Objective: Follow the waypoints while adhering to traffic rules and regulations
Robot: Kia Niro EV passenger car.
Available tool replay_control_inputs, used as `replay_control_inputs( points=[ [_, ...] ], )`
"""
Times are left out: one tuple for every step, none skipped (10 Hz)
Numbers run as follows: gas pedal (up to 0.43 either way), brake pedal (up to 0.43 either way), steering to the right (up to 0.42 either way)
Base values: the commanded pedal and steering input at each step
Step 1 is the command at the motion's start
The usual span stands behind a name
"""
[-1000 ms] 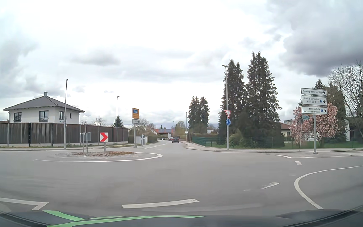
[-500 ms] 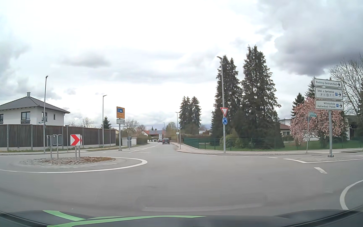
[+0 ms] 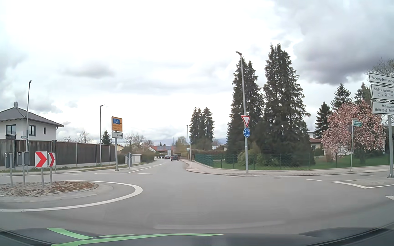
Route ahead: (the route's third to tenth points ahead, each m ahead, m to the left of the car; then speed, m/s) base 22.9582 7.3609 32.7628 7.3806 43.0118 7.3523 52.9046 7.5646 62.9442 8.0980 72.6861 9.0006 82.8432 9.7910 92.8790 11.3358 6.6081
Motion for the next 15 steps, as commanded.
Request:
replay_control_inputs(
  points=[
    [0.209,0.0,-0.013],
    [0.22,0.0,-0.019],
    [0.22,0.0,-0.025],
    [0.22,0.0,-0.029],
    [0.22,0.0,-0.033],
    [0.22,0.0,-0.04],
    [0.22,0.0,-0.048],
    [0.22,0.0,-0.053],
    [0.22,0.0,-0.054],
    [0.22,0.0,-0.055],
    [0.22,0.0,-0.062],
    [0.22,0.0,-0.07],
    [0.22,0.0,-0.07],
    [0.22,0.0,-0.066],
    [0.22,0.0,-0.065]
  ],
)
